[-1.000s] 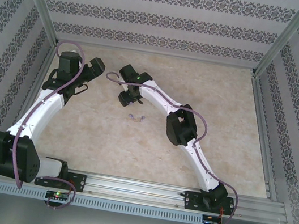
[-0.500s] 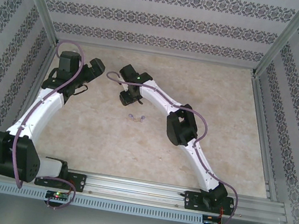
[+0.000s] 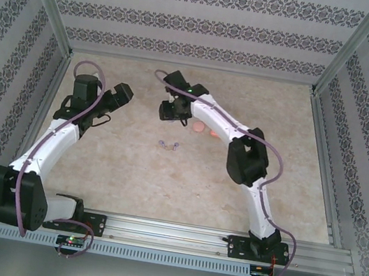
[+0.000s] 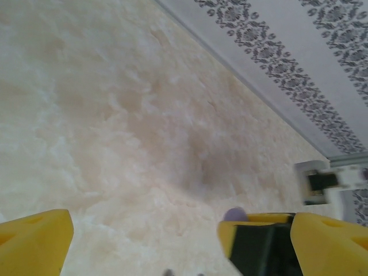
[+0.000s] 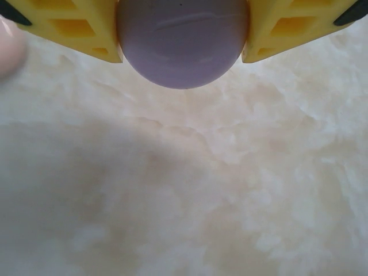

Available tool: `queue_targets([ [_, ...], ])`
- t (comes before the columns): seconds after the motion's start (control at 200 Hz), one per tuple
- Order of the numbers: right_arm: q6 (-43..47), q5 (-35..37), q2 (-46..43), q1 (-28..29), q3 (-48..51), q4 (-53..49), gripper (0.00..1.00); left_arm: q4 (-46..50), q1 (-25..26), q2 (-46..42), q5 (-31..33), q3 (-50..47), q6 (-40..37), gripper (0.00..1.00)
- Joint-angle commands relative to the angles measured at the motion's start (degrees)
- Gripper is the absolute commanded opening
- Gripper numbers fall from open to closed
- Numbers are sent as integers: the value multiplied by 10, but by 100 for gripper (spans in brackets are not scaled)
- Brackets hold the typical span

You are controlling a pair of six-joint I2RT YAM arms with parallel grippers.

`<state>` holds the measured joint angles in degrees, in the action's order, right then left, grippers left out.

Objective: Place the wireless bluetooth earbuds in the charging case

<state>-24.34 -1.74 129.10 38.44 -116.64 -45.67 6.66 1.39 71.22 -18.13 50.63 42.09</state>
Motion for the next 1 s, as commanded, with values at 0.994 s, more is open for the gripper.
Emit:
queue_targets([
  [0.994,-674,67,-352,-83,478,231,31,-567,248,270,-159,-69,46,82],
])
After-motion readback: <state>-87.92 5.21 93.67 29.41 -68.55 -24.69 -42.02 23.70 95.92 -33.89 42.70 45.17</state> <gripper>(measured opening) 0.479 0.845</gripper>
